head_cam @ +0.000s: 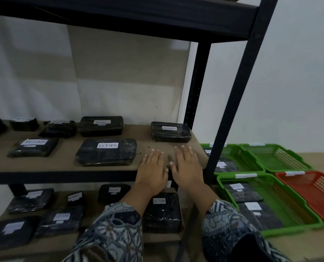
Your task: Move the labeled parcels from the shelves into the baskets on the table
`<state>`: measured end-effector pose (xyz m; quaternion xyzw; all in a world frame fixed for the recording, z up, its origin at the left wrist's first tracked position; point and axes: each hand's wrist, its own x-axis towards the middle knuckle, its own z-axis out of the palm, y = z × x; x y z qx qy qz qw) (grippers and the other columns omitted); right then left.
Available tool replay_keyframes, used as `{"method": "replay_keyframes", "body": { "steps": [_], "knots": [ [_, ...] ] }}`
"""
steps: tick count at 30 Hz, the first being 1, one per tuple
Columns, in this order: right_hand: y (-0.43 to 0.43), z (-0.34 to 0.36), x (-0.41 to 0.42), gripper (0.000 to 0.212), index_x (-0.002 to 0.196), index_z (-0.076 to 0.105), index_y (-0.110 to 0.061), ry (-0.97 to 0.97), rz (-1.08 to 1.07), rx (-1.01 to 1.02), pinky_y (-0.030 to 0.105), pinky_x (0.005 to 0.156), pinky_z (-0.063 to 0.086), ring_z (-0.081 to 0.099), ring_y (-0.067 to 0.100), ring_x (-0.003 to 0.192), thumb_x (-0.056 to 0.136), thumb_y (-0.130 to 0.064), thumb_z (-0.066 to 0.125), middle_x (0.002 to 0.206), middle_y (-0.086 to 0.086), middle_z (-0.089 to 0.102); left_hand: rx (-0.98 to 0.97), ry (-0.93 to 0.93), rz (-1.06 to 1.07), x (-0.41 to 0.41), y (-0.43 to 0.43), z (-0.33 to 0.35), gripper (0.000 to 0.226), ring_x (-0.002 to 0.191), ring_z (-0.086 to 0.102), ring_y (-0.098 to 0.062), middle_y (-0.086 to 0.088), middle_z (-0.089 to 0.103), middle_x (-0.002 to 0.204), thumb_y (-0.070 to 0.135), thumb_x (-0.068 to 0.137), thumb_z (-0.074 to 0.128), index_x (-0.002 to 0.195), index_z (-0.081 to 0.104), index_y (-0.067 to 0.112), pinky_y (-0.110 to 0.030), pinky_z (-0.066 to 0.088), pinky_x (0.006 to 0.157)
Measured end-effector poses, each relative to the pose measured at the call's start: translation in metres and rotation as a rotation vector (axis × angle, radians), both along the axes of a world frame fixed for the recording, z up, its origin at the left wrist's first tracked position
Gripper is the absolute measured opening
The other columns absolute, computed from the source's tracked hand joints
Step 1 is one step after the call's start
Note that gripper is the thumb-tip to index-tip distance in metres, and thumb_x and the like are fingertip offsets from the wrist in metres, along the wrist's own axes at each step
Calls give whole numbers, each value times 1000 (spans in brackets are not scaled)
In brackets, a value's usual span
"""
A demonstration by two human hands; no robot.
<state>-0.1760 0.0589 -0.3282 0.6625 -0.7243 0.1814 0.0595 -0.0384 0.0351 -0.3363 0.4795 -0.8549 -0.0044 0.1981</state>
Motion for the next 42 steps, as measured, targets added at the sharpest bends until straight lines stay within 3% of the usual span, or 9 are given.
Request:
{"method": "replay_keyframes", "body": {
  "steps": [11,16,21,25,31,37,40,42],
  "knots": [
    [34,34,40,56,149,21,-15,5,152,-35,42,119,9,7,28,146,99,-37,33,157,11,16,-162,-16,95,58,52,22,59,144,1,-20,-6,14,157,35,97,34,148,16,12,-38,1,117],
    [25,49,80,56,150,20,-20,-49,225,-40,41,118,8,5,26,147,99,-39,33,158,7,15,-231,47,235,116,48,33,59,140,23,-27,-13,35,148,34,90,36,142,34,6,-46,19,114],
    [5,46,118,55,149,22,-23,-49,250,-36,42,120,8,5,26,147,99,-40,35,158,7,15,-178,28,328,171,24,38,58,143,11,-24,-8,23,154,36,97,36,147,21,11,-44,12,116],
    [-20,38,132,53,149,22,-31,-53,211,28,41,119,12,3,28,146,99,-45,30,159,6,13,-147,65,334,207,-4,31,57,142,17,-26,-11,30,151,36,95,32,145,28,9,-43,16,115],
    [-51,30,144,56,143,26,-48,-239,110,174,45,116,20,12,34,144,90,-66,32,157,13,11,-117,108,262,232,-42,12,59,137,29,-30,-16,38,144,32,89,30,141,35,5,-41,21,113],
    [-58,16,146,57,137,44,-39,-502,121,115,38,114,27,27,27,139,85,-63,50,154,8,24,-53,87,206,239,-62,-9,62,135,31,-28,-15,39,144,36,89,23,141,35,5,-41,19,114],
    [-52,9,146,61,139,44,-33,-592,133,32,30,114,21,19,24,143,84,-52,60,156,6,14,-74,41,202,240,-67,-19,66,133,36,-27,-14,46,140,39,88,15,138,41,5,-42,20,114],
    [-46,6,146,64,141,41,-30,-586,159,-41,16,109,13,11,16,144,83,-43,65,157,4,6,-81,37,198,241,-68,-21,64,131,38,-28,-14,49,137,38,89,16,135,45,4,-43,21,114]
  ]
}}
